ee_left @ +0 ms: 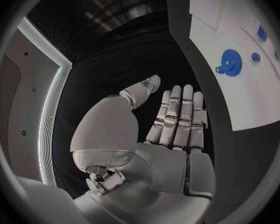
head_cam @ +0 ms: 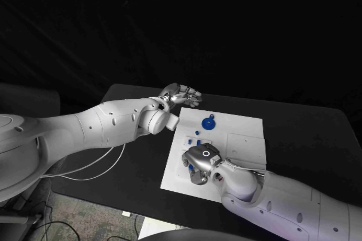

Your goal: Assemble the parts on the task board

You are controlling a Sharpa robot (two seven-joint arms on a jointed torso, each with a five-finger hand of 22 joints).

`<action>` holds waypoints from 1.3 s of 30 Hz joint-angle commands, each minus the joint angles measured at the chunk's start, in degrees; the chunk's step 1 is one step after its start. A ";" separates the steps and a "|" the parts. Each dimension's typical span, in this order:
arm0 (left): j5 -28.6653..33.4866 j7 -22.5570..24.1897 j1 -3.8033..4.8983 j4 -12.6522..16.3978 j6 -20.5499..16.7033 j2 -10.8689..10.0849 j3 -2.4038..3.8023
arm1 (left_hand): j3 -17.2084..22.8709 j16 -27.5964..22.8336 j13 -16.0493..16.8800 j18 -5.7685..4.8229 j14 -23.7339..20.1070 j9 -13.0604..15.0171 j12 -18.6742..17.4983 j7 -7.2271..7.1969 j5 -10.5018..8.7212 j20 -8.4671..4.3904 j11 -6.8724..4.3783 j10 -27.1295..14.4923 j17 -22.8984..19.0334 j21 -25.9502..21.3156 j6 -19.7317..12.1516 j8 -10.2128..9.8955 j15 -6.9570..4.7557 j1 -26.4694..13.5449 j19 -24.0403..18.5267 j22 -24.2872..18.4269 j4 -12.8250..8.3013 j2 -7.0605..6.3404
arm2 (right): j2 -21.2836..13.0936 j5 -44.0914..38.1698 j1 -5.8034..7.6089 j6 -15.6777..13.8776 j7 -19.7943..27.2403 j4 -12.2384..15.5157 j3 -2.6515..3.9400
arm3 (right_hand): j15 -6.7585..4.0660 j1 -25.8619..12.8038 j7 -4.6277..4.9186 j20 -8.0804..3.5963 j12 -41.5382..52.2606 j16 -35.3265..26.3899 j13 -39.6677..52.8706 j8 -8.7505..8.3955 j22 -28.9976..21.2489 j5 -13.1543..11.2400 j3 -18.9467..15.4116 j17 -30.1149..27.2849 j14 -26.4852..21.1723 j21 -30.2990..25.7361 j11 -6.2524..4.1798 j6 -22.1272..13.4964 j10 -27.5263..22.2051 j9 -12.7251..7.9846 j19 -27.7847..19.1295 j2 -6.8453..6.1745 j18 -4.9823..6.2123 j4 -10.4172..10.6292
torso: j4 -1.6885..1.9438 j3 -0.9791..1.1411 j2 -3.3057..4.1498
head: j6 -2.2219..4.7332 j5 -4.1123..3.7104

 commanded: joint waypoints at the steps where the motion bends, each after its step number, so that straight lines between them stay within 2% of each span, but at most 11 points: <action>1: -0.28 0.35 0.07 0.04 0.81 0.16 0.06 | -0.38 -0.32 -0.06 0.69 -0.09 -0.07 -0.17 0.02 -0.14 0.11 0.12 -0.34 0.10 -0.23 -0.53 0.38 0.27 0.32 -0.32 0.07 0.03 -0.10 | 0.04 -0.39 -0.41 1.13 0.19 -0.51 -0.23 | -0.34 -0.09 -0.09 -0.23 1.46 -0.06 3.85 0.19 1.03 0.14 0.37 0.00 0.12 0.35 -1.39 0.34 2.58 0.11 0.05 0.68 3.38 0.02 | 0.03 -0.02 0.00 | -0.11 0.09; 11: -0.29 0.35 0.07 -0.05 0.85 0.23 0.06 | -0.38 -0.37 -0.07 0.69 -0.07 -0.08 -0.15 0.02 -0.14 0.11 0.12 -0.36 0.16 -0.26 -0.55 0.40 0.27 0.35 -0.32 0.10 0.02 -0.09 | 0.04 -0.15 -0.73 1.50 0.36 -1.12 -0.50 | -0.34 -0.13 -0.09 -0.24 1.45 -0.07 3.92 0.17 1.02 0.15 0.37 0.01 0.13 0.35 -1.39 0.33 2.56 0.16 0.06 0.70 3.38 -0.01 | 0.04 -0.07 0.01 | -0.29 0.16; 22: -0.30 0.35 0.07 -0.09 0.86 0.19 0.05 | -0.38 -0.41 -0.09 0.69 -0.05 -0.09 -0.14 0.03 -0.15 0.12 0.13 -0.38 0.23 -0.29 -0.57 0.41 0.27 0.37 -0.31 0.13 0.02 -0.09 | -0.56 0.28 -0.94 0.85 0.54 -0.30 -0.63 | -0.34 -0.18 -0.09 -0.24 1.44 -0.08 4.01 0.15 1.02 0.14 0.38 0.02 0.12 0.34 -1.38 0.32 2.52 0.21 0.06 0.70 3.38 -0.03 | 0.01 0.00 -0.02 | -0.53 0.36; 35: -0.42 0.34 0.07 -0.06 0.83 0.13 0.05 | -0.39 -0.46 -0.11 0.69 -0.03 -0.11 -0.13 0.04 -0.15 0.12 0.14 -0.40 0.30 -0.32 -0.58 0.42 0.27 0.39 -0.30 0.16 0.01 -0.10 | -0.98 0.35 -1.13 -0.14 0.60 -0.14 -0.64 | -0.33 -0.21 -0.09 -0.24 1.43 -0.10 4.10 0.14 1.01 0.15 0.41 0.03 0.12 0.33 -1.38 0.33 2.49 0.28 0.05 0.68 3.38 -0.05 | -0.07 0.02 -0.02 | -0.49 0.60; 39: -0.42 0.31 0.07 -0.10 0.83 0.14 0.05 | -0.40 -0.48 -0.12 0.69 -0.02 -0.11 -0.13 0.04 -0.15 0.12 0.14 -0.41 0.33 -0.34 -0.59 0.43 0.27 0.38 -0.30 0.18 0.02 -0.10 | -0.80 0.56 -1.13 -0.25 0.71 -0.37 -0.64 | -0.33 -0.23 -0.09 -0.24 1.43 -0.11 4.13 0.13 1.01 0.15 0.41 0.03 0.11 0.32 -1.38 0.33 2.48 0.30 0.05 0.67 3.38 -0.05 | 0.02 0.01 0.00 | -0.45 0.51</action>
